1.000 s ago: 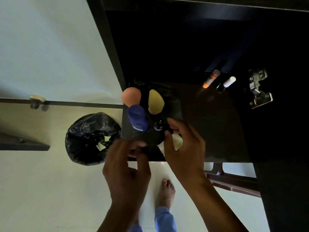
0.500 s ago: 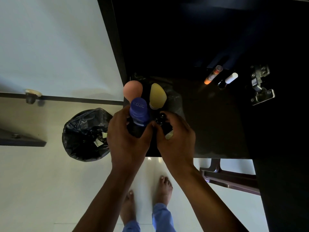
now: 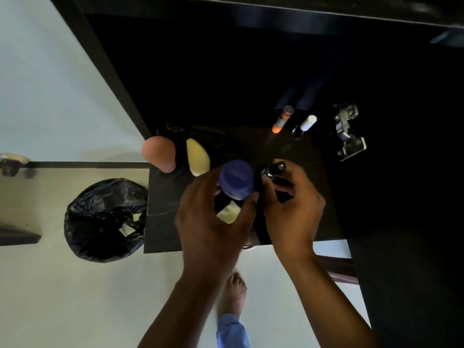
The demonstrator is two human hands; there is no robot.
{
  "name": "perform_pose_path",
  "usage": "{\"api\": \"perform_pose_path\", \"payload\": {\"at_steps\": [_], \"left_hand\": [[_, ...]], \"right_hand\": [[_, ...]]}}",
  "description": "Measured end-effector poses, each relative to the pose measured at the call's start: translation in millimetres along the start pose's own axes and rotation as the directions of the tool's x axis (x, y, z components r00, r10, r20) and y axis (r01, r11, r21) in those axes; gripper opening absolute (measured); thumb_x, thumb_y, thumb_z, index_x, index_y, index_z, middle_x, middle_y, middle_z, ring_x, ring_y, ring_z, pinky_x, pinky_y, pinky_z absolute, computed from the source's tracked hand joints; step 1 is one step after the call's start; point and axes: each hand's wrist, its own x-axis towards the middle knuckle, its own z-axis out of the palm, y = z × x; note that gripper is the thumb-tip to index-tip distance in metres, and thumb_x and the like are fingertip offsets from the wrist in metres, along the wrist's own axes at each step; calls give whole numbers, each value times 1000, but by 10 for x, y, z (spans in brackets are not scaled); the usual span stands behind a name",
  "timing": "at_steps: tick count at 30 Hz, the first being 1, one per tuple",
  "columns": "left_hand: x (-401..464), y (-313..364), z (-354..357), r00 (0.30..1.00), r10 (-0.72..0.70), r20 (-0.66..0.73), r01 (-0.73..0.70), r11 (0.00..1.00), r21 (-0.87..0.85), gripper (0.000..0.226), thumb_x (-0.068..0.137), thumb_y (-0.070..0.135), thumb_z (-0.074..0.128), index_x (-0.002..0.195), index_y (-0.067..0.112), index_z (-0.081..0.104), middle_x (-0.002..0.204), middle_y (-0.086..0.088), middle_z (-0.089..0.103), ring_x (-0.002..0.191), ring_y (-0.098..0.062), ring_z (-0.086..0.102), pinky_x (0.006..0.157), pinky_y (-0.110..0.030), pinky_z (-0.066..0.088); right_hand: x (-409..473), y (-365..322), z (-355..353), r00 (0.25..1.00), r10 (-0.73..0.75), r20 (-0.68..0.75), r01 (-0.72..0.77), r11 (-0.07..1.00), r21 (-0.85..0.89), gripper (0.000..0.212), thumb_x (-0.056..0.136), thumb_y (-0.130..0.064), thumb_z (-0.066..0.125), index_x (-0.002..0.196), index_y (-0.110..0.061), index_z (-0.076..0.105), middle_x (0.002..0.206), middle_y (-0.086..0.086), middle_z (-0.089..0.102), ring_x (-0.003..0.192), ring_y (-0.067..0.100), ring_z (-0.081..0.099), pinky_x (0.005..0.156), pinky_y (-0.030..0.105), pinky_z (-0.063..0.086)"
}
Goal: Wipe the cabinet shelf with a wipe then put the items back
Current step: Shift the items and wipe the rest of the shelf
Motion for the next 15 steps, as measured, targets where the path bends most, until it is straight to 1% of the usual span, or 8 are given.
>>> {"api": "perform_pose_path", "payload": {"at_steps": [2, 4, 7, 9, 11, 14, 15], "left_hand": [[62, 142, 225, 1000, 17, 18, -16, 999, -41, 41, 81, 37, 84, 110, 11, 71, 106, 1, 75, 98, -12, 69, 88, -23, 54], [171, 228, 456, 999, 20, 31, -18, 999, -51, 41, 80, 36, 83, 112, 13, 70, 108, 1, 76, 99, -12, 70, 91, -27, 55], [382, 216, 760, 997, -5, 78, 8, 999, -36, 41, 81, 37, 80, 115, 17, 68, 111, 2, 75, 102, -15, 70, 93, -38, 55], [507, 173, 916, 997, 24, 80, -26, 999, 26, 46, 81, 38, 77, 121, 18, 66, 116, 1, 73, 106, -17, 68, 96, -37, 52], [595, 146, 1024, 996, 67, 59, -70, 996, 62, 52, 82, 37, 77, 128, 16, 65, 123, -1, 72, 112, -18, 67, 100, -31, 50], [634, 126, 1123, 991, 114, 64, -117, 992, 56, 55, 83, 34, 78, 132, 14, 63, 129, -2, 70, 116, -17, 65, 101, -25, 46], [635, 121, 1149, 990, 119, 74, -123, 991, 52, 55, 82, 34, 79, 132, 14, 63, 130, -1, 69, 117, -16, 65, 101, -24, 46]], "right_hand": [[150, 73, -90, 998, -3, -59, 1, 999, -41, 36, 88, -13, 76, 121, -26, 67, 109, -8, 73, 90, 5, 72, 78, 31, 61], [297, 119, -153, 996, -20, -90, 12, 995, -95, 37, 89, -13, 75, 123, -26, 65, 109, -8, 72, 89, 2, 70, 79, 26, 61], [488, 165, -202, 995, -33, -98, 20, 991, -132, 33, 90, -14, 74, 120, -23, 66, 106, -8, 73, 84, -4, 68, 74, 11, 55], [580, 181, -217, 993, -54, -103, 40, 990, -136, 29, 91, -14, 73, 118, -21, 66, 100, -9, 71, 81, -8, 66, 70, 4, 49], [648, 193, -218, 990, -75, -121, 56, 986, -157, 29, 91, -14, 73, 118, -21, 65, 98, -10, 70, 79, -5, 65, 69, 3, 48], [716, 210, -192, 986, -73, -148, 43, 980, -194, 31, 91, -16, 73, 119, -23, 64, 100, -6, 72, 84, 5, 68, 74, 17, 55], [728, 215, -182, 986, -68, -152, 36, 977, -208, 31, 90, -15, 73, 119, -22, 64, 100, -6, 73, 86, 4, 67, 75, 15, 53]]}}
